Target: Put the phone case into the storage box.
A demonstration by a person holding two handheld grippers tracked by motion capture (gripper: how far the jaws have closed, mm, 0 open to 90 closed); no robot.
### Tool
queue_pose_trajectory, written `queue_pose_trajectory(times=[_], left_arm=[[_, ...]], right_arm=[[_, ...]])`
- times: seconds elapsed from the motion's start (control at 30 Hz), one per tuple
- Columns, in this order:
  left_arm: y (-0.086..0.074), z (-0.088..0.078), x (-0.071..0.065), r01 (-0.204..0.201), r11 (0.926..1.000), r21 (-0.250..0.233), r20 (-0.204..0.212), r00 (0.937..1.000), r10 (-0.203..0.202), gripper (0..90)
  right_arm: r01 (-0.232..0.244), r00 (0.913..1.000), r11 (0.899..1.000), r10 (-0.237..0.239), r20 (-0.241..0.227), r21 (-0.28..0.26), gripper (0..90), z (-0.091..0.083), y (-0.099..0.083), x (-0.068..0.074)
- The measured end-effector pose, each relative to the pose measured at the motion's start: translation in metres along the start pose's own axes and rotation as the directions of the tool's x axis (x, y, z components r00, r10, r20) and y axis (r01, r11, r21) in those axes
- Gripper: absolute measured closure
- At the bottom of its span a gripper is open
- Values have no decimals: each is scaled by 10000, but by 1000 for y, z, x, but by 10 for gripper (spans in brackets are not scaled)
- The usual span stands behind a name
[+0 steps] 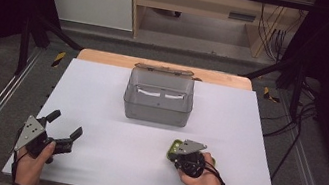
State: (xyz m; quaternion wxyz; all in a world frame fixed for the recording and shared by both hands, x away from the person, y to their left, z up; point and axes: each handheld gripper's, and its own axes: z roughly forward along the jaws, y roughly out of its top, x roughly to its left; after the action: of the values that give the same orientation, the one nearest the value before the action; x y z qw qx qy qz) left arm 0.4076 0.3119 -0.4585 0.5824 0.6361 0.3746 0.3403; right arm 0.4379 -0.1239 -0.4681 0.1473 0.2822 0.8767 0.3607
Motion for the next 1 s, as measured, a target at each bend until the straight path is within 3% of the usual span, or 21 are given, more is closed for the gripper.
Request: queue_pose_trajectory(times=[0.1,0.17,0.27,0.3,0.37,0.53,0.83,1.0], left_arm=[[0,0,-1,-10,10000,35,26,10000,10,11],[0,0,0,-25,10000,25,9,10000,25,11],[0,0,0,-14,10000,26,13,10000,14,11],[0,0,0,-13,10000,44,33,10000,13,11],[-1,2,0,1,10000,75,18,10000,-2,11],[0,-1,-2,-92,9999,61,16,10000,92,11],[0,0,-1,-57,10000,38,42,10000,57,11],[0,1,-1,-92,9999,62,27,10000,92,11]], right_arm=[[165,9995,9991,-154,-285,390,900,6,1,4],[527,9984,9964,-511,-246,669,900,10,1,7],[127,9994,9998,-131,-318,-123,900,-5,5,5],[177,9998,9996,-179,-112,-233,900,-9,8,4],[263,9993,9996,-260,276,-112,900,-12,13,1],[-35,9993,9986,15,386,524,900,3,10,-11],[-41,9998,9970,57,-206,776,900,16,13,-8],[99,9985,9973,-59,-546,733,900,25,22,1]])
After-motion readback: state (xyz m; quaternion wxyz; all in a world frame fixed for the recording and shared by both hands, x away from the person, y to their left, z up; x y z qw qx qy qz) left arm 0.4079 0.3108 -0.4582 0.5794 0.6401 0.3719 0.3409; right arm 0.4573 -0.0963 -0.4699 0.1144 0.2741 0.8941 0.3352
